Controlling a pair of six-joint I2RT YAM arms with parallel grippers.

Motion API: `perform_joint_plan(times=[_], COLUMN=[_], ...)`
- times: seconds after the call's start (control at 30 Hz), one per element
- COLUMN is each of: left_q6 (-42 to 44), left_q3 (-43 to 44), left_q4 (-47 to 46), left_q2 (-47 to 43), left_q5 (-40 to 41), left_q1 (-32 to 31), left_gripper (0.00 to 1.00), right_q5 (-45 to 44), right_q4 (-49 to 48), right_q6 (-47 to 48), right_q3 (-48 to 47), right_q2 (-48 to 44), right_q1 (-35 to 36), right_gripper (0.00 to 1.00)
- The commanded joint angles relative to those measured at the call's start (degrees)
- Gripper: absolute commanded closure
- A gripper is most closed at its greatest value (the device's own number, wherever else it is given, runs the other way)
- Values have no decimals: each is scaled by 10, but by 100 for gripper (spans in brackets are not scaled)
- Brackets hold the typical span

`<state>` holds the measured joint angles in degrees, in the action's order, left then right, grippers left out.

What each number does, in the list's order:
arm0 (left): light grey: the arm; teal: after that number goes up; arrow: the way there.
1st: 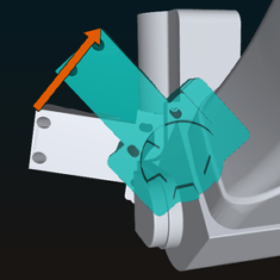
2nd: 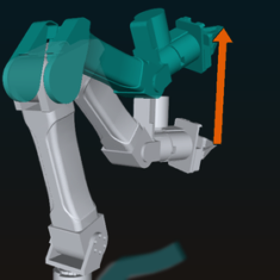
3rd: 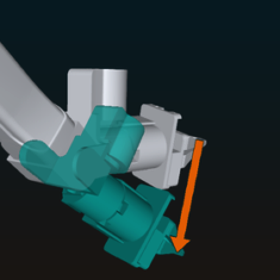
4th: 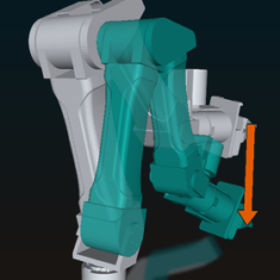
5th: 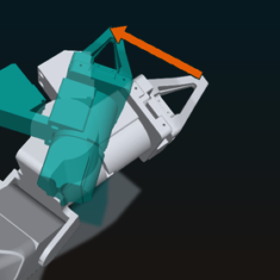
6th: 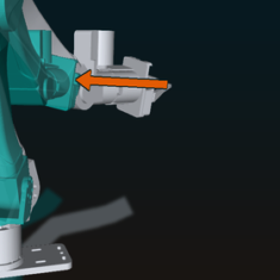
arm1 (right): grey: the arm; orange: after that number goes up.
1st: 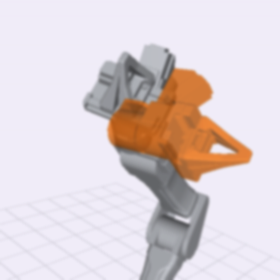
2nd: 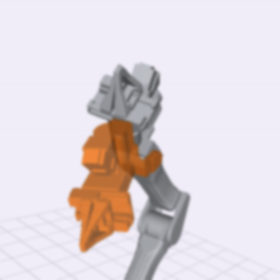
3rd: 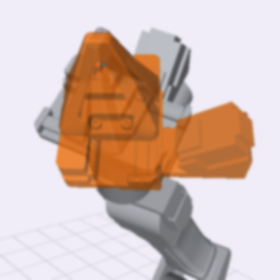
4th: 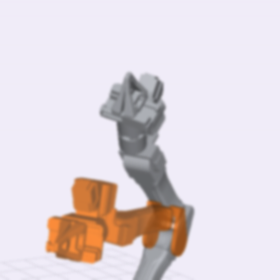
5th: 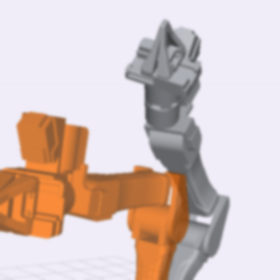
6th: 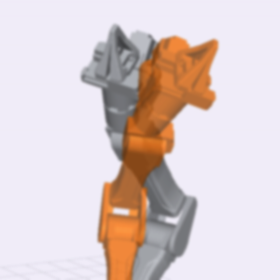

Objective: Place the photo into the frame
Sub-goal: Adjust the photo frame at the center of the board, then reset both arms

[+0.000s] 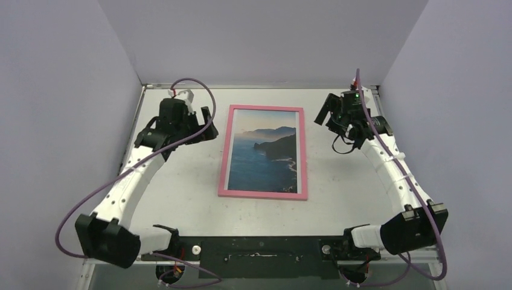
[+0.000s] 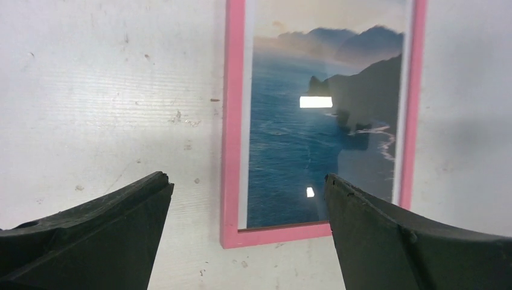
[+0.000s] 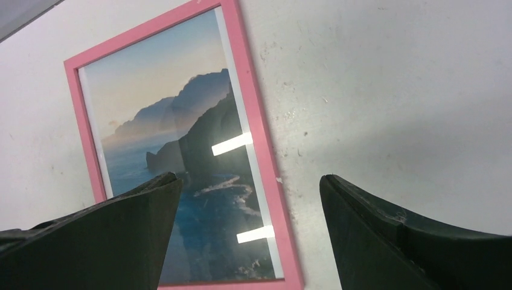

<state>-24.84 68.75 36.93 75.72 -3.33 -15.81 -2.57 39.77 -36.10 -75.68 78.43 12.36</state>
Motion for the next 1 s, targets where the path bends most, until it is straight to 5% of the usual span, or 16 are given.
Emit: perform_joint_plan(times=[0.0,0.27,0.47,0.97], left_q6=[-41,-11,7,60], left_q3=[35,89,126,181], left_q4=[41,122,184,231], left_q2=[-106,-228,-300,-395], left_q5=[57,69,98,180], left_q1=[-14,-16,-16,-6], left_gripper=[3,3,3,3], right_q5=[-37,-154,-178,-188], right_q4=[106,184,285,314], right_q6=[12,17,45,106], right_q3=[-18,-62,-162,-250], right_q2=[-71,-266,-302,-340], right_q1=[4,11,10,7], right_gripper=[12,13,5,0])
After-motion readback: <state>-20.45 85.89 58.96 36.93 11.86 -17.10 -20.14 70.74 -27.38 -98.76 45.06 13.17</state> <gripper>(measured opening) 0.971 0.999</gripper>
